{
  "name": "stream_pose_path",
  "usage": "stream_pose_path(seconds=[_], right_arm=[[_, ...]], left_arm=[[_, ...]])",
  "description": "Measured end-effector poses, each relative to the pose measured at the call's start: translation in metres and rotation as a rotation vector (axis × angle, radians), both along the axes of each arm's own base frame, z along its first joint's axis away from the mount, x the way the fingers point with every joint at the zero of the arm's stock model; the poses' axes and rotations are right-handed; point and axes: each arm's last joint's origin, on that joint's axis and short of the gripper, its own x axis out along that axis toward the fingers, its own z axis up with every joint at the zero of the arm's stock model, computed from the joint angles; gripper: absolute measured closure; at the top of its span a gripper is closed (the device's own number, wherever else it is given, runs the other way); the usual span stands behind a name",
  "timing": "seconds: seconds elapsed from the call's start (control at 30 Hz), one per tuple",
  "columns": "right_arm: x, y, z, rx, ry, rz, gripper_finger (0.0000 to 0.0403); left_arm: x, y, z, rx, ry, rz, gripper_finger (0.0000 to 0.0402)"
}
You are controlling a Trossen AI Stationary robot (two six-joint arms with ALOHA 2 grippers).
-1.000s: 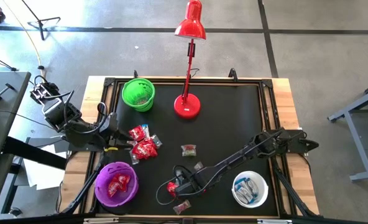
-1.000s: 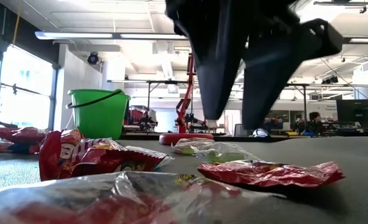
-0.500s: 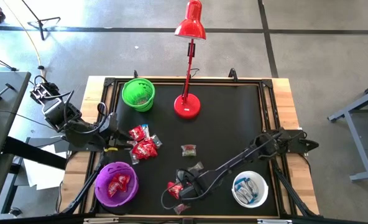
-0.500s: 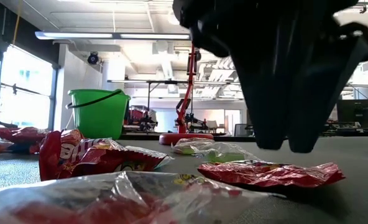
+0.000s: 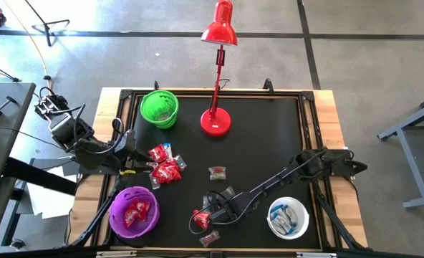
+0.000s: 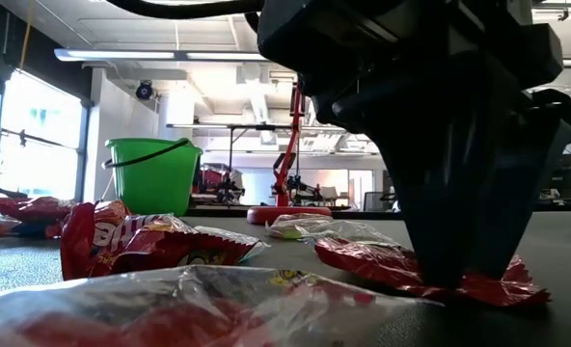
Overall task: Sort candy
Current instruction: Put the red candy into the purple bucket
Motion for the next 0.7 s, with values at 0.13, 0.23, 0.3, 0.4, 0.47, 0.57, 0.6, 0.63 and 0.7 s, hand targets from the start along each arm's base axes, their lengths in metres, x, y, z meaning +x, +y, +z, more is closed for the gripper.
stream_pose_path(seconds=[0.13,0.23,0.3,0.4,0.47,0.57,0.6,0.63,0.7], right_arm=[[0.001,-0.004,-0.002,0.002,0.01,-0.04,0.0243],[0.002,-0.007,-0.003,0.006,0.018,-0.051,0.0258],[0.002,-0.01,-0.003,0.009,0.029,-0.07,0.0278],[0.002,-0.012,-0.003,0.004,0.039,-0.089,0.0317],[0.002,-0.013,-0.003,0.003,0.041,-0.09,0.0345],[0.003,-0.013,-0.003,0.003,0.037,-0.09,0.038],[0.003,-0.013,-0.003,0.003,0.035,-0.09,0.0389],[0.003,-0.012,-0.003,0.001,0.033,-0.09,0.0394],[0.003,-0.012,-0.003,-0.003,0.031,-0.091,0.0396]], left_arm=[[0.0,0.0,0.0,0.0,0.0,0.0,0.0298],[0.0,0.0,0.0,0.002,0.0,-0.001,0.0298],[0.0,0.0,0.0,0.004,-0.002,0.002,0.0298],[0.0,0.0,0.0,0.006,-0.003,0.005,0.0298],[0.0,0.0,0.0,0.005,-0.003,0.005,0.0298],[0.0,0.0,0.0,0.005,-0.003,0.005,0.0298],[0.0,0.0,0.0,0.005,-0.003,0.005,0.0298],[0.0,0.0,0.0,0.005,-0.003,0.005,0.0298],[0.0,0.0,0.0,0.005,-0.003,0.005,0.0298]])
